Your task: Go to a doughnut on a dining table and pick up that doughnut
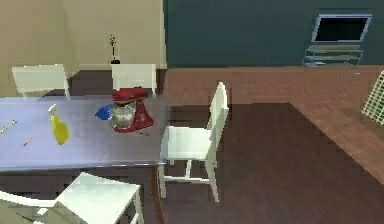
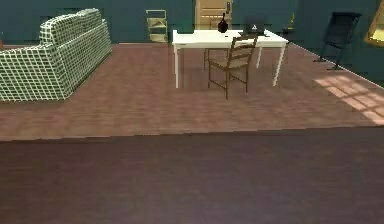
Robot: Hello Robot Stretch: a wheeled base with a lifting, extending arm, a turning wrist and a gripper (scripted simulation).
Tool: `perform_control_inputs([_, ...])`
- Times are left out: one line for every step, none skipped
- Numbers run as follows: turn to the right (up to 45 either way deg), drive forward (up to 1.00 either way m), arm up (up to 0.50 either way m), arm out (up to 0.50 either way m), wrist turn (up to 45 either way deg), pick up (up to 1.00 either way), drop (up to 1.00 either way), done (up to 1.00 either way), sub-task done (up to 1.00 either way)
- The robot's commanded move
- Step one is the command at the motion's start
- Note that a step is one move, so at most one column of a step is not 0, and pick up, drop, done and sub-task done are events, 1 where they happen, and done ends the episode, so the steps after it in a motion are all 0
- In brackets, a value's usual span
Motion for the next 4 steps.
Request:
perform_control_inputs([-45.0, 0.0, 0.0, 0.0, 0.0, 0.0, 0.0, 0.0, 0.0])
perform_control_inputs([-45.0, 0.0, 0.0, 0.0, 0.0, 0.0, 0.0, 0.0, 0.0])
perform_control_inputs([-3.0, 0.0, 0.0, 0.0, 0.0, 0.0, 0.0, 0.0, 0.0])
perform_control_inputs([-45.0, 0.0, 0.0, 0.0, 0.0, 0.0, 0.0, 0.0, 0.0])
